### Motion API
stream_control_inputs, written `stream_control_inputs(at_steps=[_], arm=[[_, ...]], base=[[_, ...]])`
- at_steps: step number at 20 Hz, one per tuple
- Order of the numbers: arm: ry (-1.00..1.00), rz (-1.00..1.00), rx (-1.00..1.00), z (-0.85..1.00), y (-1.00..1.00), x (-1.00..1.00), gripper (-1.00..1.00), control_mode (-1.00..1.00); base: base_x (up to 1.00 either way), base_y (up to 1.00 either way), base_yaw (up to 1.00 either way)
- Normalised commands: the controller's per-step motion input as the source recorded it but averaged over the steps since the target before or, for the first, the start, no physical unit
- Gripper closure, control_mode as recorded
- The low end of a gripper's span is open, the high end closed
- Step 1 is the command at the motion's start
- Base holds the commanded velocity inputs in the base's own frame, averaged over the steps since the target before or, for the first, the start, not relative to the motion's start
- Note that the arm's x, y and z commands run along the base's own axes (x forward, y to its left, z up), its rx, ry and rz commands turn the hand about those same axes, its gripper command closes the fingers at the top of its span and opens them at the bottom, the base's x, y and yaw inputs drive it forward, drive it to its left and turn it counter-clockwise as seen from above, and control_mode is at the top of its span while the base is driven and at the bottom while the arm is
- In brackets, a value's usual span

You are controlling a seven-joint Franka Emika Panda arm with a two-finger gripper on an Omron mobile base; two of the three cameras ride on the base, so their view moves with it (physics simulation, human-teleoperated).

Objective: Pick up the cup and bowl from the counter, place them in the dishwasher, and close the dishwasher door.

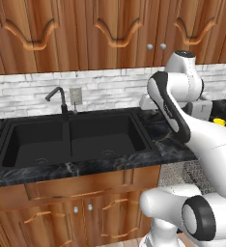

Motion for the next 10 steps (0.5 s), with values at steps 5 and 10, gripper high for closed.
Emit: stream_control_inputs(at_steps=[5, 10], arm=[[-0.02, 0.00, 0.00, 0.00, -0.01, -0.18, -1.00, -1.00], [-0.08, 0.00, 0.00, 0.00, -0.06, -0.43, -1.00, -1.00]], base=[[0.00, 0.00, 0.00], [0.00, 0.00, 0.00]])
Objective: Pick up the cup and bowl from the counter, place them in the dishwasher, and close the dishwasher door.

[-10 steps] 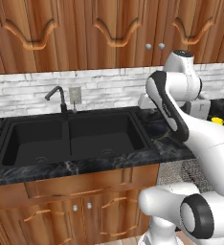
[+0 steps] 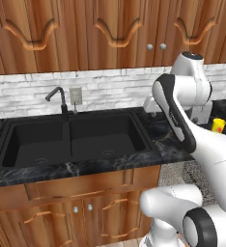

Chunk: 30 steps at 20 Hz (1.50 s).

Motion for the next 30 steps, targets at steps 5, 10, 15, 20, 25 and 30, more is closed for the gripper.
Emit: stream_control_inputs(at_steps=[5, 10, 15, 20, 25, 30], arm=[[-0.03, 0.00, 0.00, 0.00, -0.14, -0.19, -1.00, -1.00], [0.00, 0.00, 0.00, -0.01, -0.31, -0.04, -1.00, -1.00], [0.00, 0.00, 0.00, -0.01, -0.41, 0.00, -1.00, -1.00], [0.00, 0.00, -0.02, -0.19, -0.27, 0.00, -1.00, -1.00], [0.00, 0.00, -0.05, -0.24, -0.25, 0.00, -1.00, -1.00], [0.00, 0.00, -0.04, -0.19, -0.26, 0.02, -1.00, -1.00]], base=[[0.00, 0.00, 0.00], [0.00, 0.00, 0.00], [0.00, 0.00, 0.00], [0.00, 0.00, 0.00], [0.00, 0.00, 0.00], [0.00, 0.00, 0.00]])
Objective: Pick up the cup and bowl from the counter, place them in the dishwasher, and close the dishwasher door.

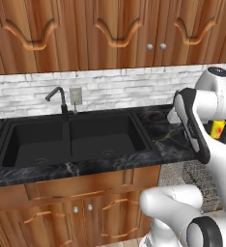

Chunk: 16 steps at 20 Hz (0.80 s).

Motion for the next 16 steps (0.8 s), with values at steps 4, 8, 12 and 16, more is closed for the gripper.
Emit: stream_control_inputs(at_steps=[4, 8, 12, 16], arm=[[0.00, 0.00, 0.00, -0.20, -0.41, 0.00, -1.00, -1.00], [0.00, 0.00, 0.00, -0.20, -0.47, 0.03, -1.00, -1.00], [0.00, 0.00, 0.00, -0.18, -0.43, 0.12, -1.00, -1.00], [0.00, 0.00, 0.00, -0.16, -0.34, 0.09, -1.00, -1.00]], base=[[0.00, 0.00, 0.00], [0.00, 0.00, 0.00], [0.00, 0.00, 0.00], [0.00, 0.00, 0.00]])
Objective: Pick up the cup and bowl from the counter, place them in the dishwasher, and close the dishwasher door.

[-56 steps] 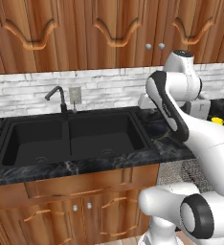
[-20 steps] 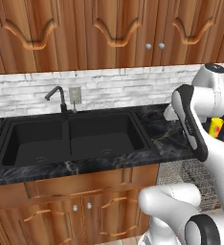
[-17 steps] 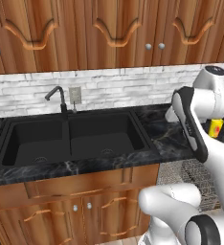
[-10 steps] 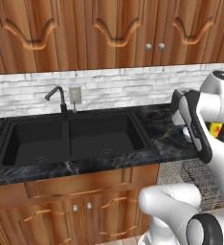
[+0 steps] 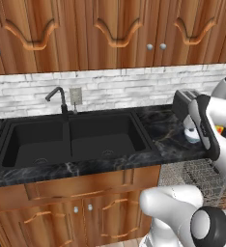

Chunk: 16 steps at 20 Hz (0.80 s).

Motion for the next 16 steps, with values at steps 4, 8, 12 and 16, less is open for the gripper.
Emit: stream_control_inputs(at_steps=[4, 8, 12, 16], arm=[[0.00, 0.00, 0.00, -0.21, -0.28, 0.07, -1.00, -1.00], [0.00, 0.00, 0.00, -0.26, -0.25, 0.09, -1.00, -1.00], [0.00, 0.00, 0.00, -0.29, -0.22, 0.17, -1.00, -1.00], [0.00, 0.00, 0.00, -0.22, -0.24, 0.17, -1.00, -1.00]], base=[[0.00, 0.00, 0.00], [0.00, 0.00, 0.00], [0.00, 0.00, 0.00], [0.00, 0.00, 0.00]])
